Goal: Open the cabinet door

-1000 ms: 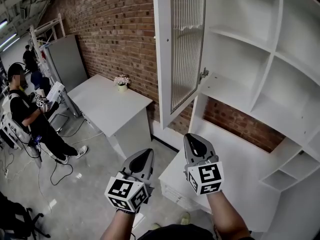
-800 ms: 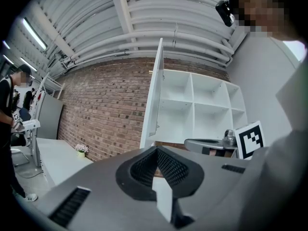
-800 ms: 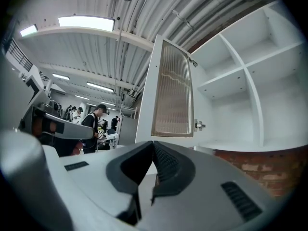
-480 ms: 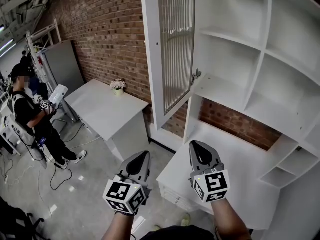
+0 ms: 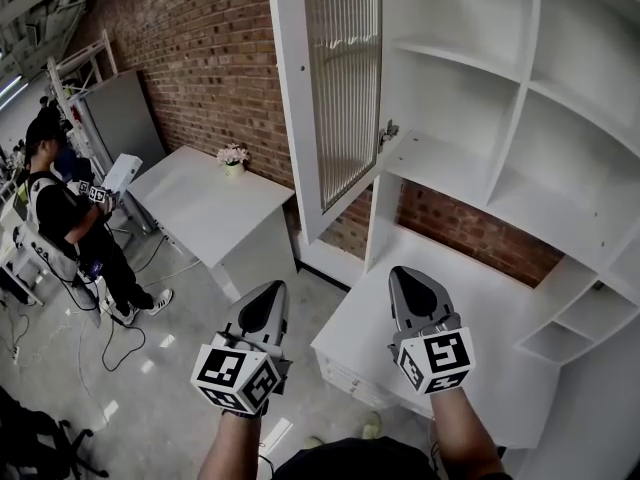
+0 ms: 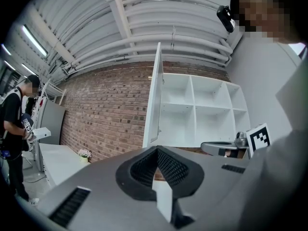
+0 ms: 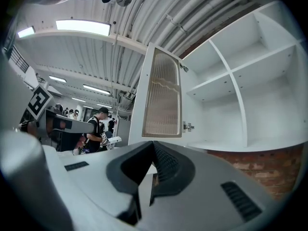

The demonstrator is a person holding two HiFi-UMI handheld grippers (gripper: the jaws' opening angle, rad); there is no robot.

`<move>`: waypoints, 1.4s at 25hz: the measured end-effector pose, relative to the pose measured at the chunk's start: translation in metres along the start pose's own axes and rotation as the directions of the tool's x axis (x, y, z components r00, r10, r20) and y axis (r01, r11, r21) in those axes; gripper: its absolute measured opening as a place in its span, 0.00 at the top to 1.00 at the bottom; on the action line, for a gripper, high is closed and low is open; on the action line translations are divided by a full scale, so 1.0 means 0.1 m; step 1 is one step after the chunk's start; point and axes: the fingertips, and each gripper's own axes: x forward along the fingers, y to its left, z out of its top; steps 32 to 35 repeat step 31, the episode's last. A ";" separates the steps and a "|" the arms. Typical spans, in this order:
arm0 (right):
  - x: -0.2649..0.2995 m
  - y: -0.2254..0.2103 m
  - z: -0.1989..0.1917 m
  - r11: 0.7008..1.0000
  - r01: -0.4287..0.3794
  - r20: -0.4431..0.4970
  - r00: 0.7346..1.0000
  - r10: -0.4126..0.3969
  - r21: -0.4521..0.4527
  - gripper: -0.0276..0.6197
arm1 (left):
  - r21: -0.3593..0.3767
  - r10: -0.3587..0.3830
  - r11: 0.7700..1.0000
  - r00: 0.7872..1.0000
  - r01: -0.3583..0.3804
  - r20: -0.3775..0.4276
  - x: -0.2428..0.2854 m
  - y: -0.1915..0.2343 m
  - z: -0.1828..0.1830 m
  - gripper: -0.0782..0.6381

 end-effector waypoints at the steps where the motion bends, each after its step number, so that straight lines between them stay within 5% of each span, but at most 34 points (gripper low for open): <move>1: -0.01 -0.03 -0.01 1.000 0.000 -0.002 1.000 0.000 0.004 0.95 | -0.001 0.003 1.000 1.000 -0.003 -0.001 0.00 0.01 0.00 0.88; 35: 0.10 -0.08 -0.06 1.000 -0.024 -0.015 1.000 0.024 -0.004 0.95 | -0.001 0.028 1.000 1.000 -0.028 0.005 0.09 0.09 0.01 0.88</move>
